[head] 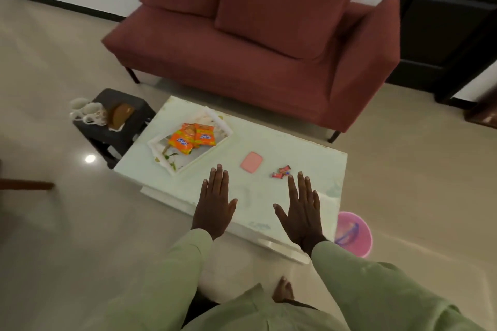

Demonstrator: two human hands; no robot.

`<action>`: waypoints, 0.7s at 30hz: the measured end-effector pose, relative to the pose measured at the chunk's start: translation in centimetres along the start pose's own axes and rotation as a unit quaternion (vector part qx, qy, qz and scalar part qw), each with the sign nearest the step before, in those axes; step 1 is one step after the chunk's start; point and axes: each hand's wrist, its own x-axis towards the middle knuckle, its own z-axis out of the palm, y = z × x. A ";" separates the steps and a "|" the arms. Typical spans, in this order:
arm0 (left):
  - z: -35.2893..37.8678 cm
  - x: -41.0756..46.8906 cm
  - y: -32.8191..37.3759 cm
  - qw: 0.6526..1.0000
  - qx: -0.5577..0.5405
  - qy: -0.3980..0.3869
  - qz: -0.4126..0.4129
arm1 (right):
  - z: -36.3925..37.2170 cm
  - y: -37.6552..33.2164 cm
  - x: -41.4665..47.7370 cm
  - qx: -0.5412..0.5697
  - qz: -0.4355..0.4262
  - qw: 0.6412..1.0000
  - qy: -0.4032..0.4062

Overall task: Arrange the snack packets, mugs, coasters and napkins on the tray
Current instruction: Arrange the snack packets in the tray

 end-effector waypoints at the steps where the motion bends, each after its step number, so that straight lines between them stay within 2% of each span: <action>1: -0.4 0.0 -2.0 1.000 -0.001 0.001 -0.005 | 0.7 -1.9 0.6 0.000 -0.005 1.000 0.001; 7: -2.5 0.5 -14.6 1.000 -0.004 -0.002 -0.002 | 5.7 -13.6 3.1 0.033 0.011 0.999 0.014; 12: -3.9 2.5 -22.0 1.000 -0.002 -0.016 0.006 | 9.0 -22.4 4.4 0.056 0.027 0.998 0.015; 21: -3.4 10.3 -28.8 0.998 -0.003 -0.051 0.025 | 11.3 -27.4 12.6 0.037 0.042 0.998 -0.001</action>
